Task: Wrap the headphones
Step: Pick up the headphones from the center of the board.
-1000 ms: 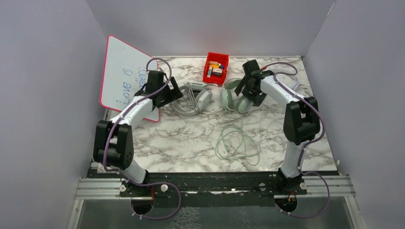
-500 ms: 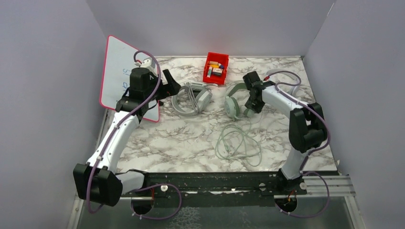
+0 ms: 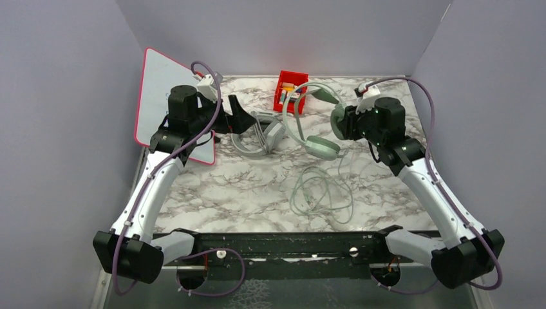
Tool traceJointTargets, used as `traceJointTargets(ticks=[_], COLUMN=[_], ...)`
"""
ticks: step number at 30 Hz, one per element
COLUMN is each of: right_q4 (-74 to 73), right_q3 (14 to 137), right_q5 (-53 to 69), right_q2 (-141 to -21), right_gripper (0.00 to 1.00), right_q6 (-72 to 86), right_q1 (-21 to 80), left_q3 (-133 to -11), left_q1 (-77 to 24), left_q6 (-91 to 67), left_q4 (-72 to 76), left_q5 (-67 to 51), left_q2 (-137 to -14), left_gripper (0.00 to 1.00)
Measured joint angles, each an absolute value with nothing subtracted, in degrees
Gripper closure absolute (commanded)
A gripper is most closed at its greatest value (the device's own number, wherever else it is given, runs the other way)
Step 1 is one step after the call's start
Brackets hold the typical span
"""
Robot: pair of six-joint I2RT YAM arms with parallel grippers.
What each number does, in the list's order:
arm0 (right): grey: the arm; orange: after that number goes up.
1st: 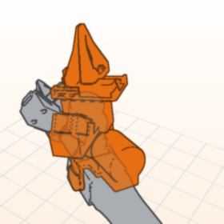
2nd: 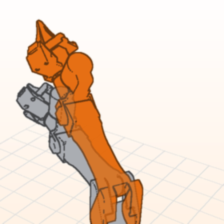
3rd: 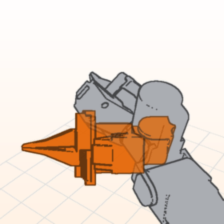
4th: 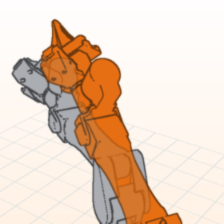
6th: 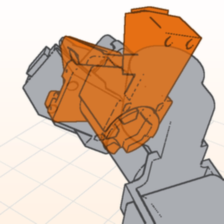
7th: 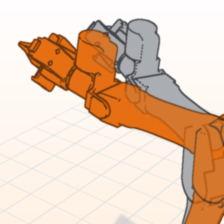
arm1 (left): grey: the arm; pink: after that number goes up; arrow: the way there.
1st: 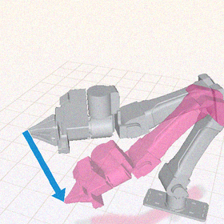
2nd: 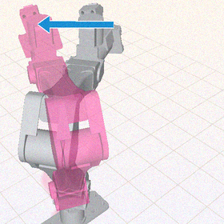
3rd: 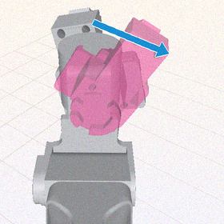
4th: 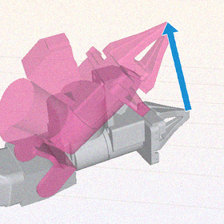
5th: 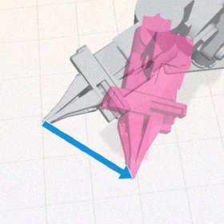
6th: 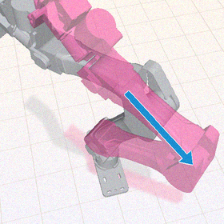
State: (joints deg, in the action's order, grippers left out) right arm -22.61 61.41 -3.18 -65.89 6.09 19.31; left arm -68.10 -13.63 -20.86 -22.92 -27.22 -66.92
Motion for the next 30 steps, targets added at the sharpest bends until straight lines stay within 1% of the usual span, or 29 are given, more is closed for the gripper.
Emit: traceJointTargets(ticks=[3,6,9,15,18,27,29,30], right_q4=[-19.2,-19.8,-20.6,-23.5,-23.7,-24.1,-24.6,-25.0], right_q3=[61.8,63.8,65.1,68.6,69.1,69.1,69.1,69.1], right_q5=[11.9,22.0,27.7,31.0,31.2,28.6,27.6,27.3], right_q2=[-63.2,-64.7,-66.8,-68.1,-68.3,-70.2,-71.2,-71.5], right_gripper=[1.00,1.00,1.00,1.00,1.00,1.00,1.00,1.00], right_q6=[-4.7,-12.6,-17.6,-24.0,-25.3,-25.9,-26.1,-26.2], right_q1=[20.8,23.5,25.8,28.7,29.1,29.5,29.5,29.5], left_q3=[-69.6,-71.0,-71.8,-71.8,-71.8,-72.7,-72.7,-72.6], left_q1=[-13.7,-14.1,-15.0,-16.8,-17.4,-17.7,-17.7,-17.7], left_q6=[-20.3,-20.3,-20.5,-21.0,-21.4,-23.8,-24.6,-25.0], left_q4=[-23.0,-23.1,-23.7,-26.3,-26.9,-31.4,-31.2,-30.4], left_q5=[-33.1,-37.8,-40.6,-42.8,-42.0,-24.3,-23.2,-24.8], left_q2=[-66.9,-66.9,-66.9,-66.9,-66.1,-57.5,-56.3,-56.1], left_gripper=[0.01,0.01,0.01,0.01,0.01,0.01,0.01,0.02])
